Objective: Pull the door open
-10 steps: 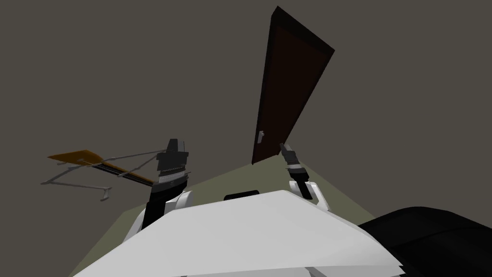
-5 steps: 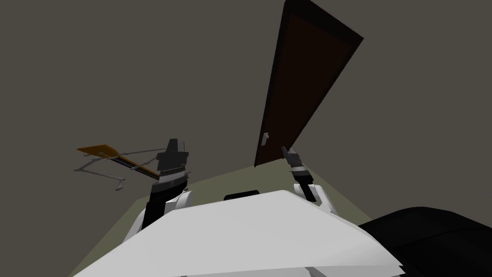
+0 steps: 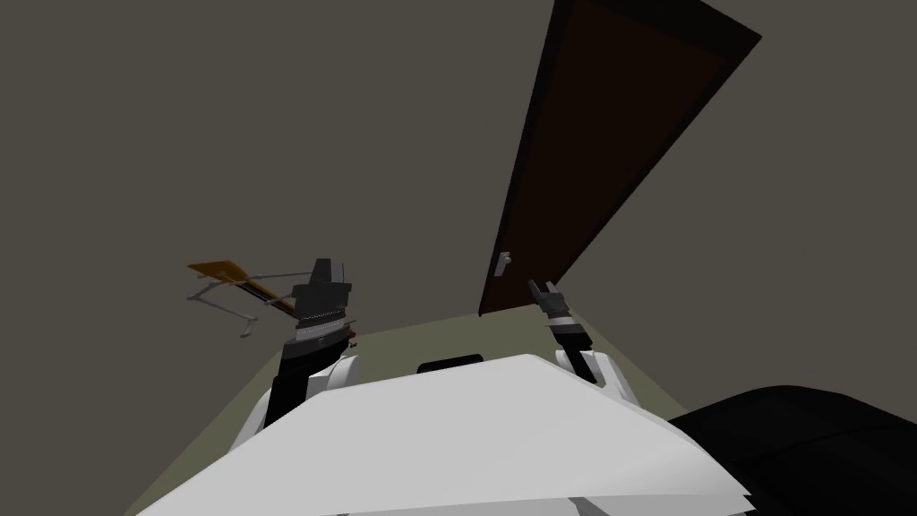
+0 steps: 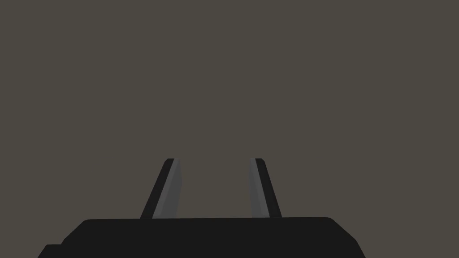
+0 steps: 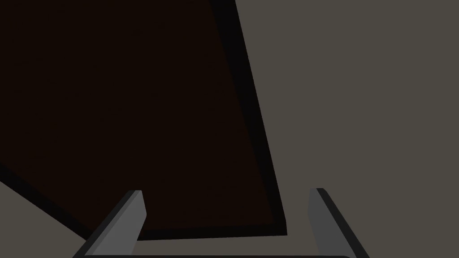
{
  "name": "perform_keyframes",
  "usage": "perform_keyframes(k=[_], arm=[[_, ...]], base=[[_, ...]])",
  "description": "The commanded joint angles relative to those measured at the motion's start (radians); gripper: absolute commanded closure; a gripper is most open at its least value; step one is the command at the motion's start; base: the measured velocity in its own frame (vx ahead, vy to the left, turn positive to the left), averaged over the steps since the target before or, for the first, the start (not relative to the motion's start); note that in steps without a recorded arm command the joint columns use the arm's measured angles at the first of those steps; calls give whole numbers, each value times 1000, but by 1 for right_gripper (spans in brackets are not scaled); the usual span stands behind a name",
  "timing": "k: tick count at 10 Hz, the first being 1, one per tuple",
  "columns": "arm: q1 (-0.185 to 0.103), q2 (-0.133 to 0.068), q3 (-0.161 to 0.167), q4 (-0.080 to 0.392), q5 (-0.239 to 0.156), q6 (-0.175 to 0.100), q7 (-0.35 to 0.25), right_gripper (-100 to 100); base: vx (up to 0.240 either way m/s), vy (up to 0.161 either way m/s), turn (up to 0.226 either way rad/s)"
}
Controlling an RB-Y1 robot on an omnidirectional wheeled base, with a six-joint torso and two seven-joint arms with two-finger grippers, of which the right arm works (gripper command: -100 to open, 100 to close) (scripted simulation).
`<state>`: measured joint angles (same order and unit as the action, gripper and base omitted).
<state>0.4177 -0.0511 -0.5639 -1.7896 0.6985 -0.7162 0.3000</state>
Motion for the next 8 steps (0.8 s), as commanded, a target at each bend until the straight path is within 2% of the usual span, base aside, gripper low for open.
perform_keyframes(k=[1,8], arm=[[-8,0,-34,33,31,-18,10,-100],[-25,25,-159,148,154,-85,53,-100]], base=[[58,-82,161],[69,-72,164]])
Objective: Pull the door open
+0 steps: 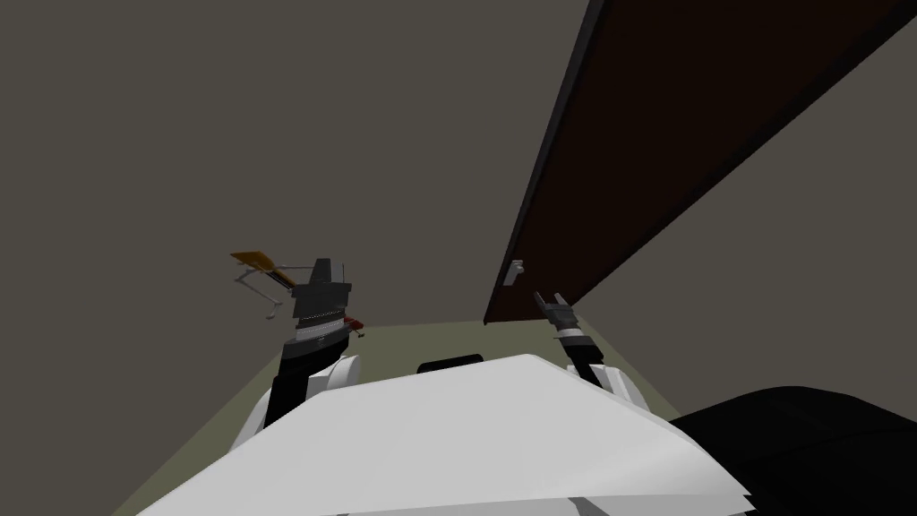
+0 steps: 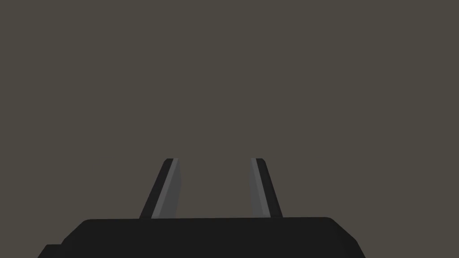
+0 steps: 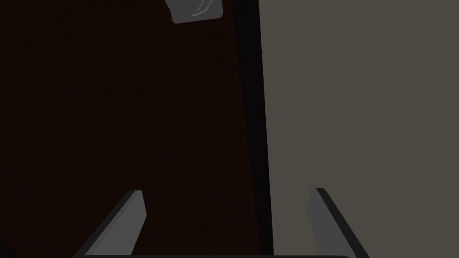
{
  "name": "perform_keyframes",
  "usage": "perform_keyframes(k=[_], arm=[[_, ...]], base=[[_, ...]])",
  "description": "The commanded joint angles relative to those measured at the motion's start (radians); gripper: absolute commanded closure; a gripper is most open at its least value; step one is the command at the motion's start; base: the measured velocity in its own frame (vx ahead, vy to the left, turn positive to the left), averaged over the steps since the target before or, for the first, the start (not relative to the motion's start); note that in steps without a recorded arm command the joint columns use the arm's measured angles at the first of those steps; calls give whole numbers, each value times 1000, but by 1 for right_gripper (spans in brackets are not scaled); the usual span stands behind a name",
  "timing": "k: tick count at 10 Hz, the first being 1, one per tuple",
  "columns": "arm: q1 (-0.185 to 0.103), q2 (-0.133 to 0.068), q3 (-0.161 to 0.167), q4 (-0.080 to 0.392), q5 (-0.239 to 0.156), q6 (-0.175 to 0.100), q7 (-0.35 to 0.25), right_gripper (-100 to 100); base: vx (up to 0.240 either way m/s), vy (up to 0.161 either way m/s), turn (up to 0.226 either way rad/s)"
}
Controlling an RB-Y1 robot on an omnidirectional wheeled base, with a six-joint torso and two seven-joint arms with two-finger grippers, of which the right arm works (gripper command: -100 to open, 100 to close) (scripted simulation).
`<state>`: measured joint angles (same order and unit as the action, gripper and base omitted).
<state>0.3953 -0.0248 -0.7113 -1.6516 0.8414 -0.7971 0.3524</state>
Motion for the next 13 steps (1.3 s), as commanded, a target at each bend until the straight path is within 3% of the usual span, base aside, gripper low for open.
perform_keyframes(k=[1,7,10,11,12,13], arm=[[-5,3,-29,25,27,-14,6,-100],[-22,49,-155,141,151,-82,49,-100],[-26,66,-188,171,183,-100,60,-100],[-24,66,-178,157,179,-91,55,-100],[-30,36,-177,164,179,-87,61,-100],[-34,20,-176,168,178,-81,64,-100]], base=[[67,-82,163],[81,-101,199],[68,-103,98],[21,-39,20],[69,-29,16],[148,-46,38]])
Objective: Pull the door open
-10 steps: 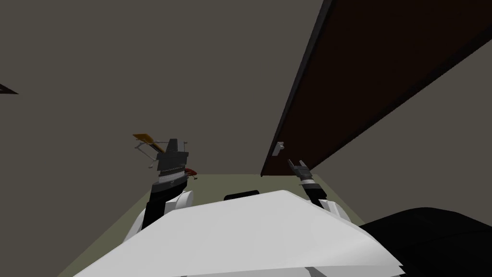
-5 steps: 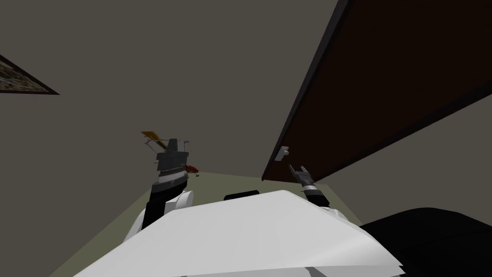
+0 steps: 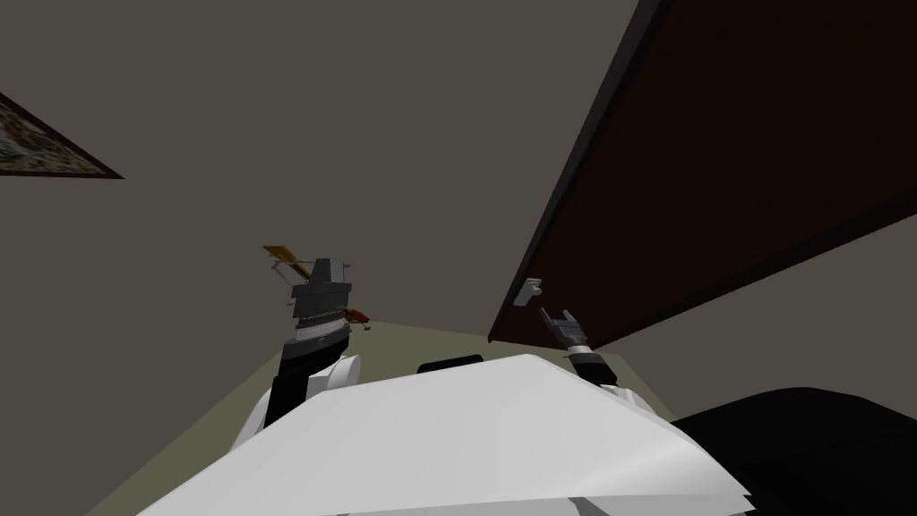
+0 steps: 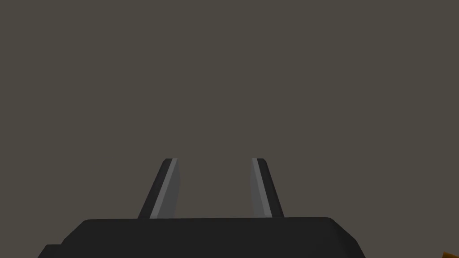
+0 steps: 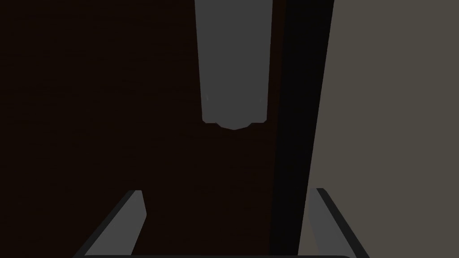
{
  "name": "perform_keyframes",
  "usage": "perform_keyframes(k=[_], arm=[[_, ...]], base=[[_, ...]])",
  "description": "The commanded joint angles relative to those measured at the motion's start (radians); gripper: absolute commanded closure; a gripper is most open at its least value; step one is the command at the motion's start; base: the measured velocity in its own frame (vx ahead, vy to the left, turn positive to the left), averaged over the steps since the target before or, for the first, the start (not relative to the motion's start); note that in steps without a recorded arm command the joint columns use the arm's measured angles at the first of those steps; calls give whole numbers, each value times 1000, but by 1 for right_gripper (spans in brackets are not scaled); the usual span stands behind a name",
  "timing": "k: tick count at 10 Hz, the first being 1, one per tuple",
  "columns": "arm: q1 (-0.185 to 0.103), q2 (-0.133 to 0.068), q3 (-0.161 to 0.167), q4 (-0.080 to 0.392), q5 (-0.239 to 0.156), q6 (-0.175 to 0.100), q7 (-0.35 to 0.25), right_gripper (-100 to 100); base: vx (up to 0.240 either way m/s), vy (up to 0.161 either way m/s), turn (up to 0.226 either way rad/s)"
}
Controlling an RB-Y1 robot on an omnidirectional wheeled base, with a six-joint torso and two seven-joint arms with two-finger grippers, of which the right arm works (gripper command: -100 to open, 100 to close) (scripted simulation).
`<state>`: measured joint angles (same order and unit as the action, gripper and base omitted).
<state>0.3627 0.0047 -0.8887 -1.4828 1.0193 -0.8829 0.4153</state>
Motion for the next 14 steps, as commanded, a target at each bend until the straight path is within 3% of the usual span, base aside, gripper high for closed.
perform_keyframes(k=[1,3,5,6,7,8,13,14], arm=[[-7,-22,4,5,-1,11,5,-100],[-18,-27,8,16,-3,24,14,-100],[-28,-7,12,26,-5,37,22,-100],[-33,14,14,31,-7,43,26,-100],[-29,2,13,27,-6,39,22,-100],[-29,2,13,27,-6,39,22,100],[-29,2,13,27,-6,39,22,100],[-32,-4,27,32,15,61,58,100]], base=[[173,-65,33],[183,-73,38],[174,-51,29],[187,-63,30],[88,-31,15],[-13,6,-6],[-16,7,2],[-55,-14,65]])
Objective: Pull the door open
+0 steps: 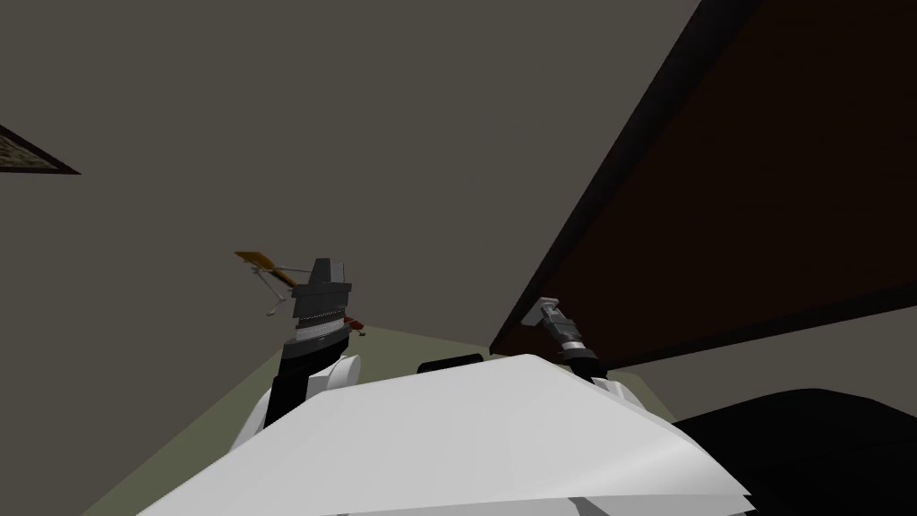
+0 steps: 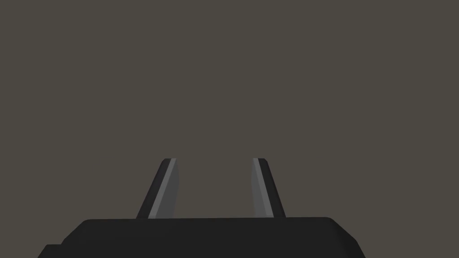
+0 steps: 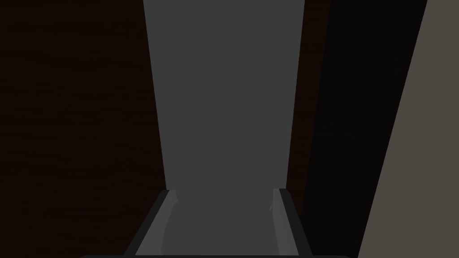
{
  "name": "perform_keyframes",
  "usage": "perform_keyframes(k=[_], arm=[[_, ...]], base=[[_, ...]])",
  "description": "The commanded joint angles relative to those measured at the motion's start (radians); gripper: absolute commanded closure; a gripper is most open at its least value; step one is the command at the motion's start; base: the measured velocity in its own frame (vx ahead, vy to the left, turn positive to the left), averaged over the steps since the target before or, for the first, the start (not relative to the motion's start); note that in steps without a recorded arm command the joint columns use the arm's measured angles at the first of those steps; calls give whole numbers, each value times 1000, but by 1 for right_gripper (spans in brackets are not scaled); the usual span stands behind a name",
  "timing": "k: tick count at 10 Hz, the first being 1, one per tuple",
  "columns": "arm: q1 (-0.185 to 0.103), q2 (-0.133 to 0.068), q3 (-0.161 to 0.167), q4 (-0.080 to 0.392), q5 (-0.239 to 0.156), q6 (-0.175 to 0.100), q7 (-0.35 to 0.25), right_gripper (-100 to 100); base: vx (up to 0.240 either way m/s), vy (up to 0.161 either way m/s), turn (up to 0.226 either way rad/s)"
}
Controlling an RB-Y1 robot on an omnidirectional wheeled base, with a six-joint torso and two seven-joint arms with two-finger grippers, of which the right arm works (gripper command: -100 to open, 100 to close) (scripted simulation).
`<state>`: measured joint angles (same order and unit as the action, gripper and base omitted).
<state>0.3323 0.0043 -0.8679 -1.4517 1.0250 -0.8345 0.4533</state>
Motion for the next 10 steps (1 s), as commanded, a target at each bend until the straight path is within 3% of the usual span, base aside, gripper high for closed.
perform_keyframes(k=[1,4,10], arm=[[-3,-7,12,2,18,23,38,100],[-7,-17,29,5,46,57,91,100],[-20,-46,82,15,133,164,252,100]], base=[[-83,-29,93],[-82,-20,61],[-87,-29,86]])
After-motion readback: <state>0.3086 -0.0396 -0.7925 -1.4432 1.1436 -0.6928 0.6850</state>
